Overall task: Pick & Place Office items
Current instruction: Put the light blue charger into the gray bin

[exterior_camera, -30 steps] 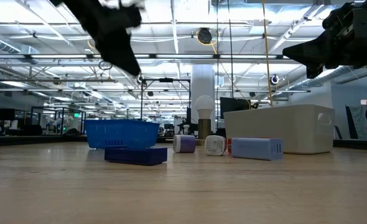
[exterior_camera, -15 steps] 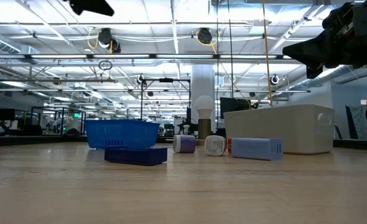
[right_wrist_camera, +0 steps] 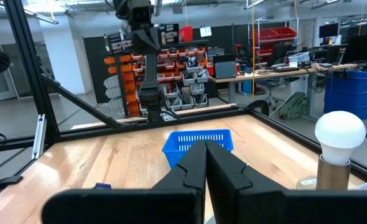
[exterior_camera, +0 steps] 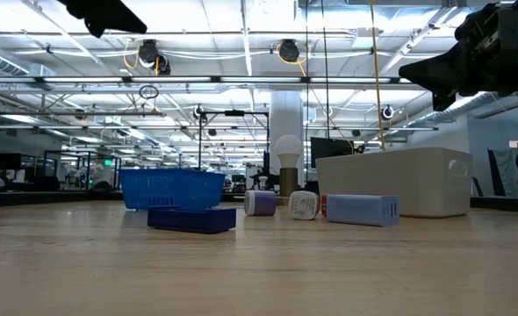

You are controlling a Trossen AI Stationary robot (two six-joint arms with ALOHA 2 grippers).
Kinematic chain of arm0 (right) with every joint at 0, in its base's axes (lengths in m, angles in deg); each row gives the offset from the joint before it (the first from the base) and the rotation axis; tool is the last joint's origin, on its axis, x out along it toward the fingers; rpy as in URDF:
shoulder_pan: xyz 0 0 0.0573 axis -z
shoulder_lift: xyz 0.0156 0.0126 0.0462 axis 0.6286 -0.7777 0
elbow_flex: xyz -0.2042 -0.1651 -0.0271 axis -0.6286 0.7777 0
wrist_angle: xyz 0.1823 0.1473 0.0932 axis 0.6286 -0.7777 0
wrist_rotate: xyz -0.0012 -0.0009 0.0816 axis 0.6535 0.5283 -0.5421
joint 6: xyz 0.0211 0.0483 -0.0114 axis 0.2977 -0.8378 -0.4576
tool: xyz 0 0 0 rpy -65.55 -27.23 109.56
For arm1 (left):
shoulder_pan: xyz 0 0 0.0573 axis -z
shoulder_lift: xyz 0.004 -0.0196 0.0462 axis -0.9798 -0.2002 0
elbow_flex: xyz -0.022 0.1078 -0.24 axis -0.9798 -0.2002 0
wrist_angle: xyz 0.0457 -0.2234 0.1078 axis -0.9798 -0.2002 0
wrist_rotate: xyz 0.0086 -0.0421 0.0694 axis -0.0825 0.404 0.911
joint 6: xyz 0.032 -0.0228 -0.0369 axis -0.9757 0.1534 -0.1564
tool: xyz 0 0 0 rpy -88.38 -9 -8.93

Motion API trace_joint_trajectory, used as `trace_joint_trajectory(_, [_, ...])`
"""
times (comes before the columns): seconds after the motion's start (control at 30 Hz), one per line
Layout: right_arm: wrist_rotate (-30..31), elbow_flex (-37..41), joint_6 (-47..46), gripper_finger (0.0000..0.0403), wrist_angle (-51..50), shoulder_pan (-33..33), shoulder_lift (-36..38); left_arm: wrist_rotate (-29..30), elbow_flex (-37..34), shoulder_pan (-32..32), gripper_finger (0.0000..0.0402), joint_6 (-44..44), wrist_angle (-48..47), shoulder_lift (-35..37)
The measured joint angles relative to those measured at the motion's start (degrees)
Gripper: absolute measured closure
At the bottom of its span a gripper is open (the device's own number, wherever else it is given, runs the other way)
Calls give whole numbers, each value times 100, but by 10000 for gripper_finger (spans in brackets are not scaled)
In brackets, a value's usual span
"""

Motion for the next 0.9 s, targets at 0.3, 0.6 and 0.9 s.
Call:
trace_joint_trajectory(0.3, [-1, 0, 15, 403, -19, 1, 1, -1133, -1347, -550, 398, -503, 1372, 1209])
trace_joint_trajectory(0.6, [-1, 0, 4, 403, -21, 1, 0, -1567, -2232, -629, 400, -443, 1570, 2573])
trace_joint_trajectory(0.9, [-1, 1, 1, 403, -21, 1, 1, -1537, -3092, -629, 398, -531, 1760, 3463])
